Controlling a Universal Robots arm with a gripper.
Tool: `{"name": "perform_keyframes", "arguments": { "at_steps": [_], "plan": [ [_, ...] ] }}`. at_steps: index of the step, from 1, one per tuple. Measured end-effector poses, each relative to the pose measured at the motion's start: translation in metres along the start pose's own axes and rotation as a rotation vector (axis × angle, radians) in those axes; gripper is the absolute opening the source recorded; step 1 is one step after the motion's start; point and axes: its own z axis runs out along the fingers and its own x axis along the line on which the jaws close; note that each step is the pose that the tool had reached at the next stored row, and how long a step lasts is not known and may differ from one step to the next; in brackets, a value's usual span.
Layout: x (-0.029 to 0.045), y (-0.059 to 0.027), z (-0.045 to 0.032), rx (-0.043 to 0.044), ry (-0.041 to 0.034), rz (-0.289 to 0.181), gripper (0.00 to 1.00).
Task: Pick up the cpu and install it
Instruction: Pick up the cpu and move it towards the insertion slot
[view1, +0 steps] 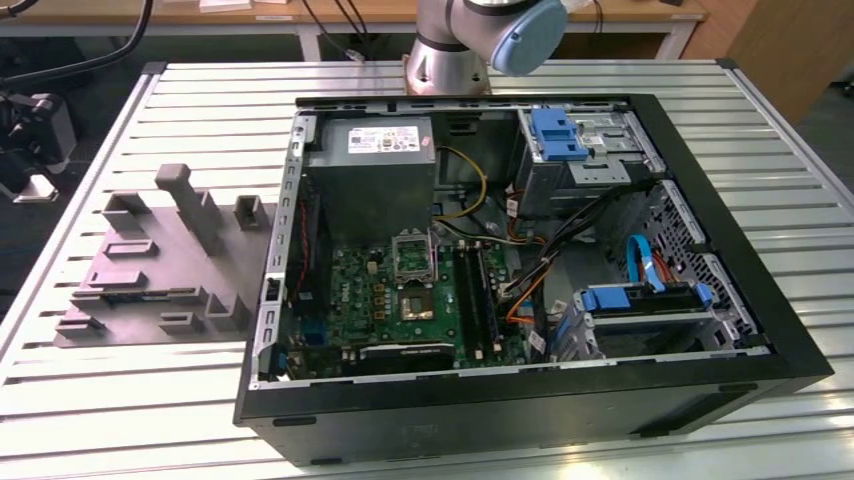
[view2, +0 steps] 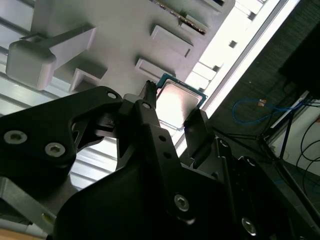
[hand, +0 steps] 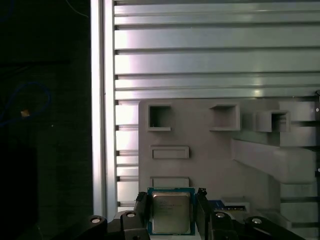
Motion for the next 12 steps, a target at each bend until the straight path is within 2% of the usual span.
{"name": "perform_keyframes", "arguments": {
  "at_steps": [12],
  "plan": [
    [0.0, 0.0002, -0.0073, 0.0, -0.0001, 0.0, 0.47]
  ]
}}
